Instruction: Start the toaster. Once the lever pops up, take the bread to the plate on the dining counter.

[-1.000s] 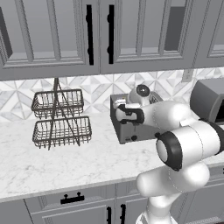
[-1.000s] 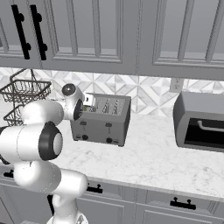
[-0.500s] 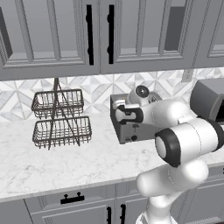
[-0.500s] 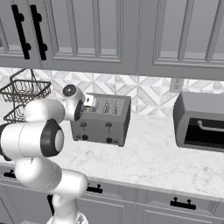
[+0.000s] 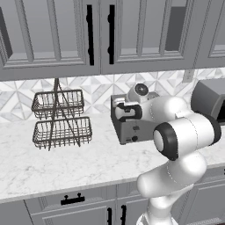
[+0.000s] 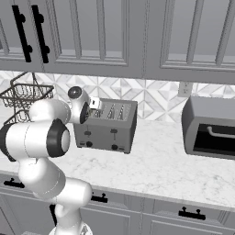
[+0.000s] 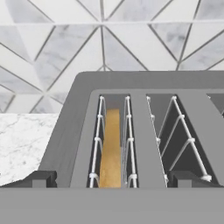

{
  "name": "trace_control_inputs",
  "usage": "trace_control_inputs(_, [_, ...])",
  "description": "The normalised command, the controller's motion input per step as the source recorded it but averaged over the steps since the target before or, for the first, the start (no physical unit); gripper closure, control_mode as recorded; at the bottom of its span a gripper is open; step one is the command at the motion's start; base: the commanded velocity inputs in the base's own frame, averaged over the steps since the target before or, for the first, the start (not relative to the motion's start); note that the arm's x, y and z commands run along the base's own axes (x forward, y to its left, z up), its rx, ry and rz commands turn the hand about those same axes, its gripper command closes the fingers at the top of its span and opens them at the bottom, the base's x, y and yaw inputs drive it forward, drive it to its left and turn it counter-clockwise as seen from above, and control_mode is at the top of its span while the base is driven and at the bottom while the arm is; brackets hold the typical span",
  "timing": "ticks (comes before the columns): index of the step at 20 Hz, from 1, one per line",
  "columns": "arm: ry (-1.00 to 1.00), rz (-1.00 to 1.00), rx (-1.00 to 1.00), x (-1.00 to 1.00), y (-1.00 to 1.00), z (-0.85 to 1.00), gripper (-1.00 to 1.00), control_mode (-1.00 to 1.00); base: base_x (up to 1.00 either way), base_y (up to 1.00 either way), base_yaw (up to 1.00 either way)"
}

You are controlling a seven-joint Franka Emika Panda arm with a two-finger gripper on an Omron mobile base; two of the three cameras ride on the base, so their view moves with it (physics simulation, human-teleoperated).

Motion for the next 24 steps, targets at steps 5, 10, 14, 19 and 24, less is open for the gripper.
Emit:
trace_control_inputs(5, [-0.01, 0.00, 0.00, 0.00, 0.00, 0.00, -1.00, -1.00, 0.00, 0.00, 0.00])
trace_control_inputs(10, [-0.02, 0.00, 0.00, 0.00, 0.00, 0.00, -1.00, -1.00, 0.00, 0.00, 0.00])
trace_control_inputs(14, [0.00, 0.00, 0.00, 0.00, 0.00, 0.00, 1.00, -1.00, 0.00, 0.00, 0.00])
trace_control_inputs(19, [0.00, 0.00, 0.00, 0.00, 0.00, 0.00, 1.00, -1.00, 0.00, 0.00, 0.00])
trace_control_inputs(24, [0.00, 0.00, 0.00, 0.00, 0.00, 0.00, 1.00, -1.00, 0.00, 0.00, 0.00])
